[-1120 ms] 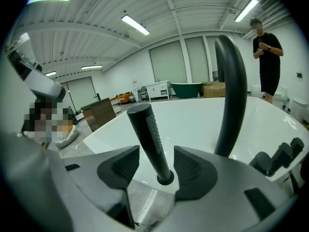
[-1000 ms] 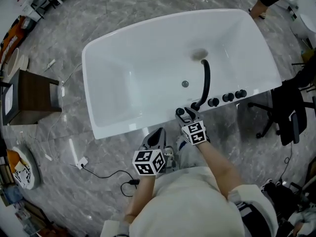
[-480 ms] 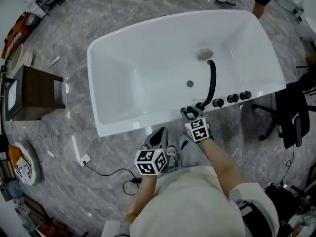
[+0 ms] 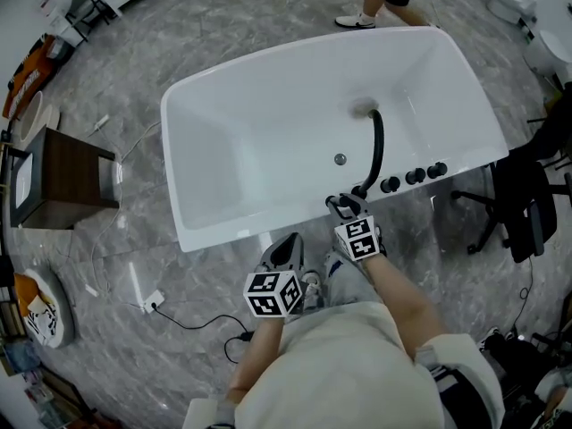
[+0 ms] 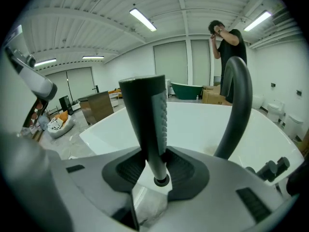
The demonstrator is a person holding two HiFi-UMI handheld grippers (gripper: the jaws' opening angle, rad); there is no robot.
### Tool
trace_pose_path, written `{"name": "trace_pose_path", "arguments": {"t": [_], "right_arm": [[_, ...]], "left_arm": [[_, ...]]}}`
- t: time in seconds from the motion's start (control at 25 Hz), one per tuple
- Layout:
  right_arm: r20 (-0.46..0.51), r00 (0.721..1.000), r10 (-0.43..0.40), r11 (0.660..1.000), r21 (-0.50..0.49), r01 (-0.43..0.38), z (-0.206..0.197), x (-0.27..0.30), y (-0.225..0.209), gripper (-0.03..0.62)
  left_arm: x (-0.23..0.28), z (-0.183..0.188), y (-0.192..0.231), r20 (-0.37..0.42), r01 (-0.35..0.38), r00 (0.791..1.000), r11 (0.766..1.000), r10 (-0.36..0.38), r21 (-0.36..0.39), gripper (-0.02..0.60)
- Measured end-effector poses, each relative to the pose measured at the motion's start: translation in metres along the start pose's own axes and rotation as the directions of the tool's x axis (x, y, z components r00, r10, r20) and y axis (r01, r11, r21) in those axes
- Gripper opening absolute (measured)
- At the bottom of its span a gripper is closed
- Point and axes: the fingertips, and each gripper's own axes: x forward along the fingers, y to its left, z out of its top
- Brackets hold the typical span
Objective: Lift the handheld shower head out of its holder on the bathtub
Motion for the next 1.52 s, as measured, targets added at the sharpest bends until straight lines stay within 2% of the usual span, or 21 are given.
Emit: {"name": "trace_pose_path", "arguments": {"t": [0.4,0.8,1.08,1.52], "right_arm": [[0.096,0.993,-0.063,0.998,0.015,0.061,0.024,-0.055,0.012,0.144],[0.214,0.972,-0.099,0.995,0.002,0.101,0.055,-0.108,0.031,0.143],[0.300,0.946,-0.120,0.992,-0.008,0.128,0.073,-0.147,0.039,0.143],[0.433,0.889,-0.151,0.986,0.000,0.168,0.106,-0.216,0.059,0.143]], "left_arm": [[-0.030,-0.007,-0.013,0.011,0.035,0.999,0.999,-0.035,0.039,0.020],[-0.056,-0.006,-0.020,0.030,0.060,0.998,0.994,-0.063,0.087,0.020],[-0.065,-0.009,-0.026,0.038,0.071,0.996,0.988,-0.077,0.134,0.020],[-0.084,-0.007,-0.037,0.050,0.086,0.994,0.973,-0.099,0.214,0.020]]}}
